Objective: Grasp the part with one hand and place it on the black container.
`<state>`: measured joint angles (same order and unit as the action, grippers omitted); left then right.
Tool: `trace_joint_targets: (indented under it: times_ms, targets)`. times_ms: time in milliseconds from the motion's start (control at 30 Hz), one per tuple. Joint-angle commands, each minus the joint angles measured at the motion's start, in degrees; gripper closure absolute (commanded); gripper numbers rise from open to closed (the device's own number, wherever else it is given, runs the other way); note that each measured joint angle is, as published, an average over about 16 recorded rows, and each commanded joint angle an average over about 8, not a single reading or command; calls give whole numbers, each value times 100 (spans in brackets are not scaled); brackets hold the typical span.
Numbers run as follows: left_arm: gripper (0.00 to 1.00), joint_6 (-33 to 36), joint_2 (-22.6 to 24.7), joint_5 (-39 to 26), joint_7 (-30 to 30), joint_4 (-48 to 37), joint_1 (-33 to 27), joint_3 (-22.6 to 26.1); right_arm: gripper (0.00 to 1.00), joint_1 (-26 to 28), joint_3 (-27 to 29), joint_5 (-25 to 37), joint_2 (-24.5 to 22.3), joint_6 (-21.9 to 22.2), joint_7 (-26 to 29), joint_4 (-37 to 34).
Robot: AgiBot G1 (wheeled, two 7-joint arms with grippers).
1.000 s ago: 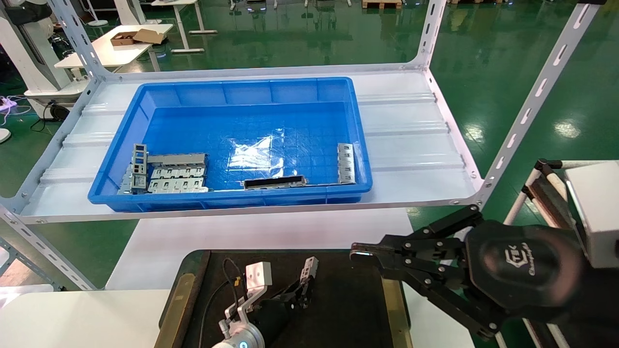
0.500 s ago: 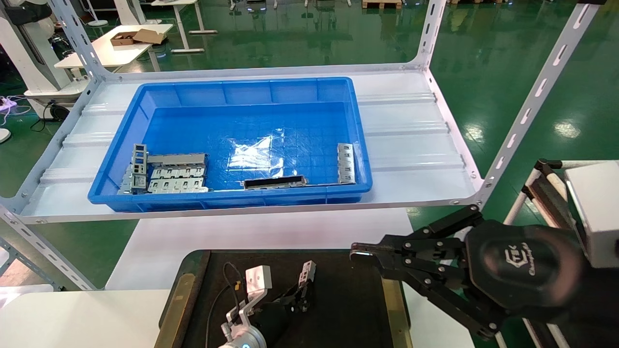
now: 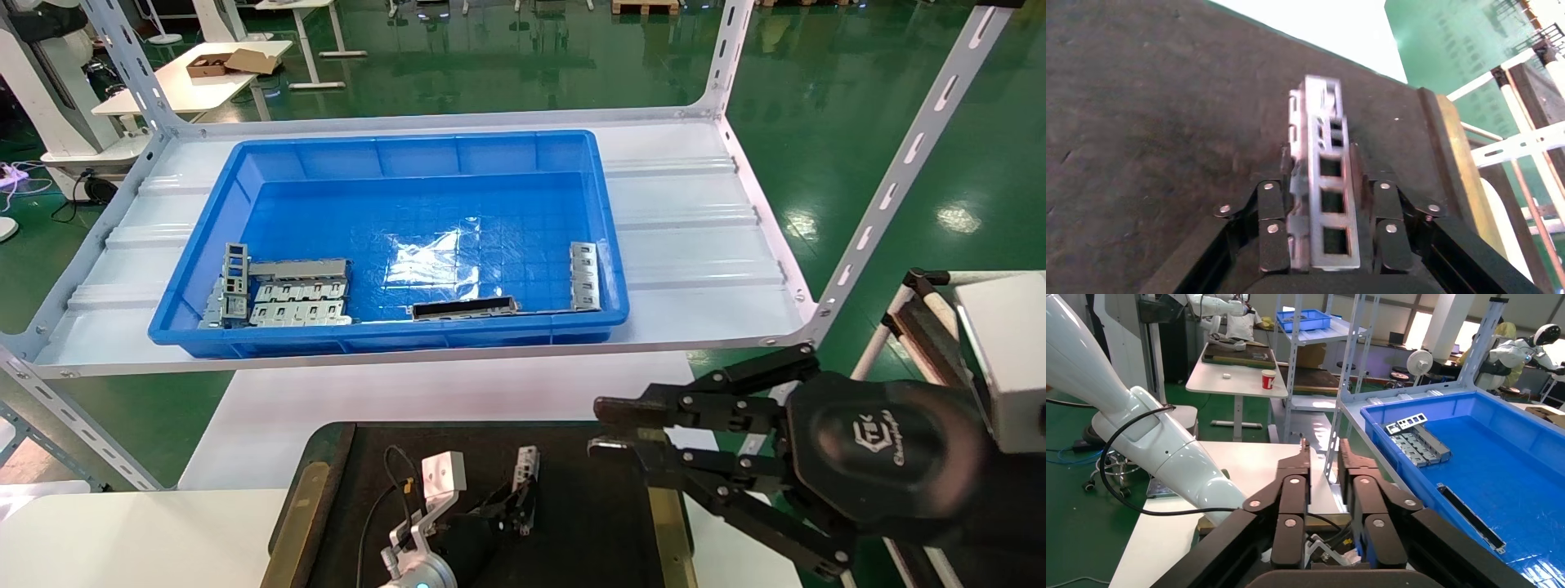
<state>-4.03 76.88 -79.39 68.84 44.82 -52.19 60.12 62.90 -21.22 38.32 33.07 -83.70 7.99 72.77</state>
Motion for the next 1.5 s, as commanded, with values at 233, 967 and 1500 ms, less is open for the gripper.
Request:
trace_joint_targets:
  times_ms: [233,967,1500]
  targets:
    - [0,-39,-335,57,-187,545,-47,254,0,0,0,0,0,0,0,0]
    - [0,1774,-2975,62,-1166,3264,-299,125,0,0,-2,-1,-1,1,-1,0]
    - [0,4411,-3884,1888,-3680,3229,-584,-1089,0,1,-3,-2,-1,1,-1,0]
